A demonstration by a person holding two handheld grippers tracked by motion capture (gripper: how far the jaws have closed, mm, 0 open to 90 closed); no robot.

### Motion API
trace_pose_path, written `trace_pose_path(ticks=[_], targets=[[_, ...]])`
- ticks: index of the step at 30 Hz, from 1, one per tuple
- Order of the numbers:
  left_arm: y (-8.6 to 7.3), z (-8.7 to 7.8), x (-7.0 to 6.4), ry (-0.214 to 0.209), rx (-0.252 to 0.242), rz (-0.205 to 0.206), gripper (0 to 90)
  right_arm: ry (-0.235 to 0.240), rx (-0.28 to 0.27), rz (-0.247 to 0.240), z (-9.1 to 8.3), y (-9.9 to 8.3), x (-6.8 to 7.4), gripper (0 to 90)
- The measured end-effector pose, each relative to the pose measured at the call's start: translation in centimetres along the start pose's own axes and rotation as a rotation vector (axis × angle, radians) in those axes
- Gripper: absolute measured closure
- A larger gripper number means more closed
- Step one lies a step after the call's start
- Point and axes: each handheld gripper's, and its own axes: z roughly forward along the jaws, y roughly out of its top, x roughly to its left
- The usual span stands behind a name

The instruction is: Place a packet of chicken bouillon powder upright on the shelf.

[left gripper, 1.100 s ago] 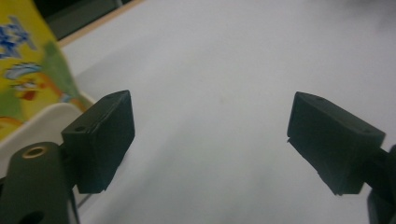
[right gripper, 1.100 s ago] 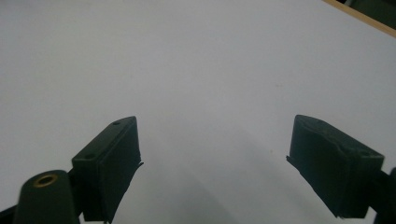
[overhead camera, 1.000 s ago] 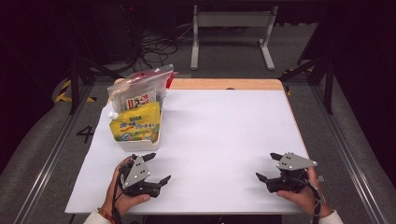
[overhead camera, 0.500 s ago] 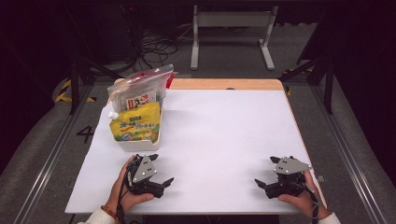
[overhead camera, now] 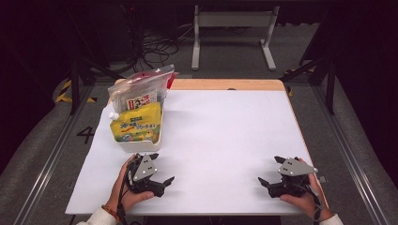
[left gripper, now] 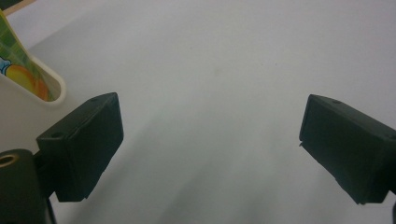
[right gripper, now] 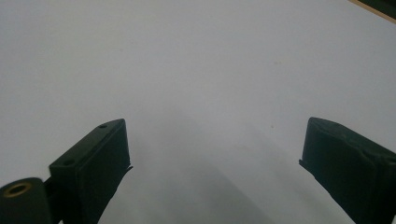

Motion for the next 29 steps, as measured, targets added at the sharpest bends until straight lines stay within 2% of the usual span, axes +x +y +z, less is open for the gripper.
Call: trace_pose_path(ticks=[12,29], targets=[[0.03,0.13,-0.01,0.002,0.012,0.01,7.4,0.001,0.006,-0.003,0.2,0.04,0.07,6.4],[0.11,0.06,0.1,-0.001,0.002,0.004,7.6,0.003,0.001,-0.003,0.12,0.09,0.15,6.5]])
